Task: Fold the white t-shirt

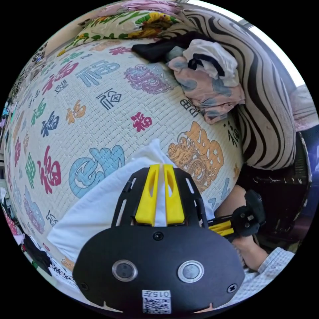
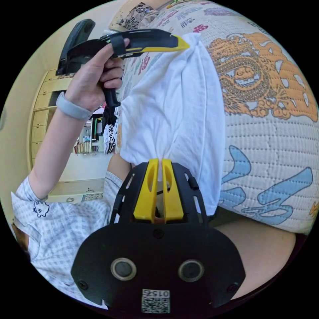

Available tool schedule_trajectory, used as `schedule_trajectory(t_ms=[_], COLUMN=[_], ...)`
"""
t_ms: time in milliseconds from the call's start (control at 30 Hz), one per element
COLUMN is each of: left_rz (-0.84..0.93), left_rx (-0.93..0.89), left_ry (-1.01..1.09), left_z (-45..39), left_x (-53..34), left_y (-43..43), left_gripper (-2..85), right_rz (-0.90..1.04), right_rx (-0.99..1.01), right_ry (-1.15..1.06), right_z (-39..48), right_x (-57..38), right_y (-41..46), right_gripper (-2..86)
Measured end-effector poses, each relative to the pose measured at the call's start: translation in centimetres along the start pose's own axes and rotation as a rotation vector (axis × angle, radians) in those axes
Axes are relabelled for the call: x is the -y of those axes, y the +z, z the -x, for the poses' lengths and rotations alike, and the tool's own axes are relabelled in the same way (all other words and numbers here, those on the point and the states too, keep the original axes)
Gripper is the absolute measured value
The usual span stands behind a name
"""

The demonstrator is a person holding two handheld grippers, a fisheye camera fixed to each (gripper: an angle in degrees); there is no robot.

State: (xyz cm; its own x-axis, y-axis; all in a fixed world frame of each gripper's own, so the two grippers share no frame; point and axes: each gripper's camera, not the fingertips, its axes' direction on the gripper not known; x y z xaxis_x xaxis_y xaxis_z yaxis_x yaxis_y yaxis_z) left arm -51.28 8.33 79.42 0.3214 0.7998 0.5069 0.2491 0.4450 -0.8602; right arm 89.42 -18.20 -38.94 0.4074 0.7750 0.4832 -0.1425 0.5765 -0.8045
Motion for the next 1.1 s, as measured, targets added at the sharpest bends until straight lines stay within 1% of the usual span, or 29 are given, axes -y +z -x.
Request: schedule_trajectory(t_ms=[67, 200, 300, 400, 467, 500, 567, 600, 633, 667, 800, 933, 1033, 1100], left_rz=[0.018, -0.060, -0.003, -0.037, -0.016, 0.019, 0.027, 0.026, 0.032, 0.038, -0.014, -0.007, -0.009, -0.033], left_rx=[-0.012, -0.047, -0.017, 0.026, 0.074, 0.086, 0.125, 0.135, 0.125, 0.106, 0.014, 0.013, -0.022, -0.096], left_ry=[-0.010, -0.075, -0.068, -0.033, -0.020, -0.006, 0.001, 0.016, 0.014, 0.009, -0.049, -0.052, -0.064, -0.079], left_z=[-0.7, -1.6, -2.1, -2.9, -3.4, -3.6, -3.9, -4.0, -3.9, -3.7, -2.1, -1.3, 0.1, 1.7], left_x=[1.2, 2.8, 3.7, 2.4, 1.7, 1.6, 1.6, 1.7, 1.8, 1.9, 1.4, 0.7, -0.5, -2.1], left_y=[1.6, 2.7, 3.9, 3.7, 4.2, 5.0, 5.6, 5.8, 5.9, 5.9, 4.6, 4.6, 3.6, 1.5], left_gripper=[0.0, -0.5, 0.1, 3.1, 4.2, 3.6, 1.7, 0.7, 0.4, -0.1, -0.6, -0.1, 0.7, 1.6], right_rz=[0.008, 0.029, 0.027, -0.034, -0.079, -0.074, 0.018, 0.046, 0.073, 0.076, 0.050, 0.059, 0.073, 0.037], right_rx=[0.013, -0.051, -0.084, 0.009, 0.067, 0.076, 0.077, 0.071, 0.055, -0.005, -0.046, -0.121, -0.051, 0.004], right_ry=[-0.003, -0.027, -0.036, -0.039, -0.041, -0.042, -0.040, -0.042, -0.052, -0.041, -0.027, -0.015, 0.024, 0.024], right_z=[-0.5, -0.3, -0.3, -1.3, -2.0, -2.2, -2.5, -2.5, -2.4, -2.4, -2.2, -2.1, -3.5, -3.9], right_x=[-0.1, 0.0, 0.4, 0.4, 0.6, 0.8, 2.2, 2.6, 3.1, 3.4, 3.2, 3.9, 5.0, 5.2], right_y=[0.2, 0.6, 1.2, 0.9, 0.7, 0.9, 3.1, 3.8, 4.7, 5.2, 5.8, 7.6, 9.1, 9.2], right_gripper=[1.4, 1.0, 1.9, 4.7, 6.4, 6.8, 7.1, 5.5, 2.5, 1.7, 0.6, 0.9, 2.7, 4.5])
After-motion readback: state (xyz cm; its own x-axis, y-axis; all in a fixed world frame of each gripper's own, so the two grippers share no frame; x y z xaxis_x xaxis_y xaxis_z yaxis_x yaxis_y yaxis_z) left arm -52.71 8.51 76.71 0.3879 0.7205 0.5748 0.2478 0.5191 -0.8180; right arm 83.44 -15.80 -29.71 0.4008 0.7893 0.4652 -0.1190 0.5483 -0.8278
